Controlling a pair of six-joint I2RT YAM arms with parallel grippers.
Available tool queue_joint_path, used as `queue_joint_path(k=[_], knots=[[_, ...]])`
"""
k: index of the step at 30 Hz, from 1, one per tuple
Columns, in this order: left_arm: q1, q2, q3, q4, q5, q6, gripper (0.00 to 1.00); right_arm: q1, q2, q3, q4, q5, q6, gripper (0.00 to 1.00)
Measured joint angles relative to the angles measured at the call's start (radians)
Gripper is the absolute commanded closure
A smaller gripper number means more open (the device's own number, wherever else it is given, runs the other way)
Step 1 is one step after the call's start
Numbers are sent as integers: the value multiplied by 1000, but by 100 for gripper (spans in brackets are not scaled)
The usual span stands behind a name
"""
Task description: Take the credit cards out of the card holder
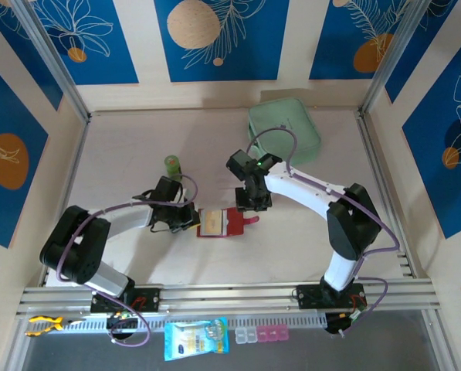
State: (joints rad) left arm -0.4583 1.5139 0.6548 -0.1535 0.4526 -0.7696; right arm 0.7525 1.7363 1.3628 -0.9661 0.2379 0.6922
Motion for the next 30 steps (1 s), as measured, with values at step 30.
queue_joint_path(k=[30], knots=[[0, 2, -31, 5, 0, -18, 100, 30, 243, 10, 56, -28, 32, 40]])
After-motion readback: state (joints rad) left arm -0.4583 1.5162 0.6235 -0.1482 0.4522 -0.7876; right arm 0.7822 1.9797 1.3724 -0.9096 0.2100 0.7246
